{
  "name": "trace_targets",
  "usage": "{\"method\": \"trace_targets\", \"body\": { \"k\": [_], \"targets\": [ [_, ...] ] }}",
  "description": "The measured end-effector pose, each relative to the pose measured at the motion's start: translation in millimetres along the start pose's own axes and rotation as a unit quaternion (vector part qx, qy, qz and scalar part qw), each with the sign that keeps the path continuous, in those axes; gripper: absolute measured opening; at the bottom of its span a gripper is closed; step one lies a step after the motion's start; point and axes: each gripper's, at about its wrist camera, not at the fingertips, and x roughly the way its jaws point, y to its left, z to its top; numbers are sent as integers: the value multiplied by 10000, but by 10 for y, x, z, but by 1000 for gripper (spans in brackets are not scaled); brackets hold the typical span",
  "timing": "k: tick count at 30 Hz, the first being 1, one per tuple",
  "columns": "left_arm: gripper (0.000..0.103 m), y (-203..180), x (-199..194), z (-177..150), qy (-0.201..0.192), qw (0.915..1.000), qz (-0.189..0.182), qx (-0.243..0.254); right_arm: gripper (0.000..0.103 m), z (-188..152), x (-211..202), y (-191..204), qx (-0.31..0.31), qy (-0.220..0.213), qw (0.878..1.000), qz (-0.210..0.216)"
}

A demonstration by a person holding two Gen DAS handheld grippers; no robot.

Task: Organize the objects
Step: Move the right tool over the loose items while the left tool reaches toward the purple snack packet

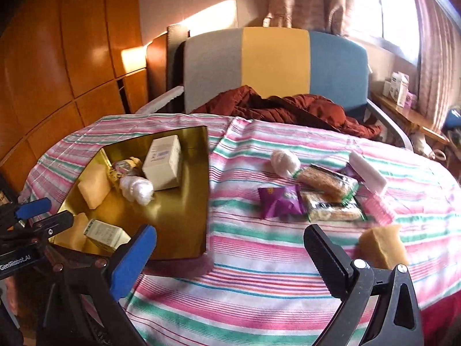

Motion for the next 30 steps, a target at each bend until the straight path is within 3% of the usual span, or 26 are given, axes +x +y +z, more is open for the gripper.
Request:
{"method": "trace_targets", "body": {
  "k": [12,22,27,30],
  "targets": [
    [70,-129,73,-27,198,9994,-213,173,103,-77,33,-575,505,323,9973,-418],
    [72,-230,97,6,260,9984,-385,334,103,258,-143,-1592,1250,143,9862,-1077],
    [73,-384,97,90,234,9968,-574,506,103,276,-68,-2224,1652,166,9735,-1575],
    [73,-523,116,138,227,9956,-638,651,103,115,6,-2610,2439,330,9552,-1644]
  ]
}}
